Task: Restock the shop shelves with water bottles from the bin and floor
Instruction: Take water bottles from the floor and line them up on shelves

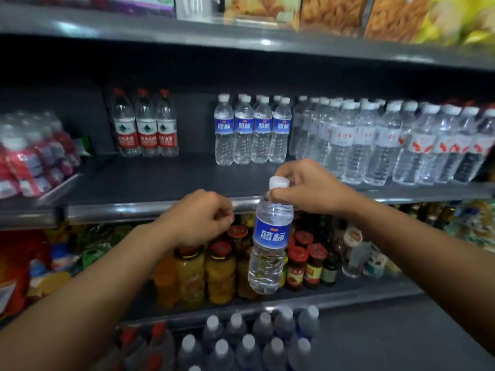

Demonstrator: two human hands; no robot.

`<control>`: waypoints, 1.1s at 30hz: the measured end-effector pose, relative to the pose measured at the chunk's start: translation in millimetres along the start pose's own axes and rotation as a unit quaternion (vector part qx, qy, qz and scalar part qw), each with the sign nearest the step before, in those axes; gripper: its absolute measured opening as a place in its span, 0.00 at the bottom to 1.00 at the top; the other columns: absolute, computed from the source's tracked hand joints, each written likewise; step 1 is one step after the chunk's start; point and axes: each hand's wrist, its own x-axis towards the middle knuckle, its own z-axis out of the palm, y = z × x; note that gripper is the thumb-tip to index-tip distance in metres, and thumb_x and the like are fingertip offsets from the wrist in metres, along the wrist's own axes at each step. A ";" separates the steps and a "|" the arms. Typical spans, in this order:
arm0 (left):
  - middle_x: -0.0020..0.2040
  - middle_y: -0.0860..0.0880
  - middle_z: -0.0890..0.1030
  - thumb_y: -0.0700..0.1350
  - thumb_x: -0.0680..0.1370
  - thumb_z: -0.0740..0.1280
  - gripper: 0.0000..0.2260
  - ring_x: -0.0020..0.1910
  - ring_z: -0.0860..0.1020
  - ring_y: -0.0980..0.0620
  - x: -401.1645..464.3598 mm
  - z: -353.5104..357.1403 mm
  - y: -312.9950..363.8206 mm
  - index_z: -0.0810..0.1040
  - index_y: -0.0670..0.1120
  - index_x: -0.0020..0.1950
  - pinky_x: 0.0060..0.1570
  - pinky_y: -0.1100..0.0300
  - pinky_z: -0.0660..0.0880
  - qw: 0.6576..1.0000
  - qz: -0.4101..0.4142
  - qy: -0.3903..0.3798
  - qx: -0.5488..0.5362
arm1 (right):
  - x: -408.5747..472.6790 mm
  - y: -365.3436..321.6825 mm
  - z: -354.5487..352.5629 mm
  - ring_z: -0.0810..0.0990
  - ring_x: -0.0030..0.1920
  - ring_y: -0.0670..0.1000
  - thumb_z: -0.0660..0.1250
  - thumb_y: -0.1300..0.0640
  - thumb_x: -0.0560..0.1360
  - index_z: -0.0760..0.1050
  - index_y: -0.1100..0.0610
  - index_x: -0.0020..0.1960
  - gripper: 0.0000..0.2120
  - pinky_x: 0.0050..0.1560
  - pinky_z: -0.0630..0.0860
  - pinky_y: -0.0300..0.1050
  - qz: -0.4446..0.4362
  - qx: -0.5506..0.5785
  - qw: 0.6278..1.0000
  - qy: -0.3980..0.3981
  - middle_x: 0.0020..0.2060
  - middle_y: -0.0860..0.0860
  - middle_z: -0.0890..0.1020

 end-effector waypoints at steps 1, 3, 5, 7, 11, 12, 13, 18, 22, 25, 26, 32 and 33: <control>0.36 0.59 0.78 0.49 0.76 0.66 0.04 0.40 0.76 0.56 7.7 -7.1 -3.4 0.80 0.54 0.45 0.43 0.58 0.74 1.000 0.000 0.005 0.006 | 10.9 -1.8 -8.1 0.78 0.32 0.45 0.74 0.53 0.67 0.79 0.58 0.38 0.09 0.31 0.72 0.43 -0.003 0.006 1.000 0.010 0.33 0.53 0.82; 0.36 0.59 0.77 0.49 0.76 0.66 0.04 0.39 0.76 0.56 22.8 -19.9 -10.9 0.80 0.54 0.44 0.42 0.57 0.74 1.000 -0.004 0.011 0.012 | 34.8 -5.9 -22.3 0.78 0.31 0.47 0.74 0.54 0.67 0.79 0.60 0.38 0.09 0.32 0.73 0.45 -0.012 0.015 0.999 0.036 0.33 0.55 0.82; 0.38 0.57 0.80 0.48 0.76 0.66 0.04 0.41 0.78 0.55 36.7 -30.8 -21.2 0.81 0.52 0.45 0.44 0.56 0.76 0.999 -0.012 0.024 0.017 | 61.4 -9.3 -33.8 0.76 0.32 0.49 0.73 0.55 0.67 0.79 0.62 0.39 0.09 0.33 0.72 0.47 -0.024 0.017 0.997 0.071 0.34 0.59 0.82; 0.40 0.56 0.81 0.48 0.77 0.66 0.05 0.43 0.79 0.54 48.8 -39.3 -34.4 0.81 0.52 0.46 0.45 0.53 0.78 0.999 -0.025 0.040 0.027 | 88.4 -11.8 -41.3 0.76 0.32 0.49 0.72 0.55 0.68 0.78 0.61 0.40 0.10 0.34 0.72 0.47 -0.039 -0.010 0.994 0.105 0.35 0.59 0.82; 0.41 0.55 0.81 0.48 0.77 0.65 0.05 0.43 0.79 0.53 71.9 -49.8 -64.8 0.81 0.52 0.47 0.45 0.53 0.78 0.996 -0.045 0.064 0.049 | 141.8 -12.3 -43.7 0.76 0.35 0.49 0.70 0.53 0.69 0.77 0.58 0.42 0.09 0.33 0.69 0.42 -0.072 -0.060 0.985 0.148 0.35 0.52 0.80; 0.41 0.55 0.81 0.48 0.77 0.65 0.05 0.43 0.79 0.53 77.9 -50.2 -72.2 0.81 0.52 0.47 0.46 0.53 0.78 0.995 -0.050 0.065 0.052 | 155.9 -10.9 -42.0 0.76 0.36 0.49 0.70 0.52 0.70 0.77 0.57 0.43 0.08 0.34 0.69 0.42 -0.075 -0.067 0.983 0.154 0.36 0.51 0.80; 0.41 0.55 0.81 0.48 0.77 0.65 0.05 0.43 0.79 0.53 83.8 -49.7 -79.2 0.81 0.52 0.47 0.46 0.53 0.78 0.995 -0.054 0.064 0.054 | 170.1 -8.8 -39.0 0.76 0.38 0.50 0.70 0.52 0.70 0.77 0.57 0.44 0.08 0.35 0.69 0.42 -0.075 -0.070 0.982 0.159 0.37 0.51 0.80; 0.41 0.55 0.81 0.48 0.77 0.65 0.05 0.43 0.79 0.53 113.3 -36.5 -106.1 0.80 0.52 0.47 0.47 0.53 0.78 0.995 -0.060 0.059 0.046 | 237.2 6.0 -11.6 0.77 0.41 0.53 0.69 0.53 0.71 0.78 0.60 0.48 0.11 0.37 0.68 0.43 -0.063 -0.074 0.983 0.158 0.40 0.54 0.80; 0.41 0.56 0.80 0.49 0.77 0.65 0.04 0.43 0.79 0.52 134.3 -18.4 -121.9 0.80 0.53 0.47 0.48 0.52 0.77 0.997 -0.043 0.046 0.045 | 280.8 18.4 8.9 0.78 0.41 0.55 0.68 0.53 0.71 0.76 0.60 0.41 0.09 0.36 0.67 0.43 -0.039 -0.089 0.984 0.147 0.36 0.55 0.79; 0.40 0.56 0.80 0.49 0.77 0.65 0.04 0.43 0.79 0.52 144.6 -7.2 -133.2 0.79 0.53 0.47 0.48 0.52 0.77 0.998 -0.042 0.041 0.033 | 305.8 23.2 17.0 0.78 0.41 0.56 0.67 0.53 0.72 0.77 0.61 0.42 0.10 0.37 0.69 0.44 -0.034 -0.097 0.985 0.138 0.37 0.56 0.79; 0.39 0.56 0.79 0.49 0.77 0.65 0.04 0.43 0.79 0.52 146.9 -3.9 -136.5 0.80 0.52 0.46 0.48 0.52 0.77 0.998 -0.043 0.040 0.030 | 312.7 24.5 18.7 0.78 0.41 0.56 0.67 0.53 0.72 0.77 0.62 0.43 0.11 0.37 0.68 0.44 -0.031 -0.099 0.985 0.137 0.38 0.56 0.79; 0.38 0.58 0.78 0.50 0.77 0.65 0.04 0.44 0.79 0.52 154.0 9.7 -149.0 0.79 0.53 0.46 0.48 0.52 0.77 0.998 -0.043 0.042 0.021 | 340.6 31.6 23.8 0.77 0.44 0.54 0.68 0.52 0.72 0.78 0.58 0.48 0.10 0.42 0.68 0.41 -0.007 -0.091 0.986 0.138 0.43 0.54 0.79; 0.37 0.58 0.78 0.50 0.76 0.65 0.04 0.44 0.79 0.52 154.3 11.0 -149.5 0.79 0.53 0.46 0.49 0.52 0.77 0.998 -0.041 0.043 0.021 | 342.9 32.7 24.6 0.77 0.45 0.54 0.68 0.53 0.72 0.78 0.58 0.49 0.10 0.42 0.68 0.41 -0.005 -0.092 0.986 0.138 0.45 0.55 0.79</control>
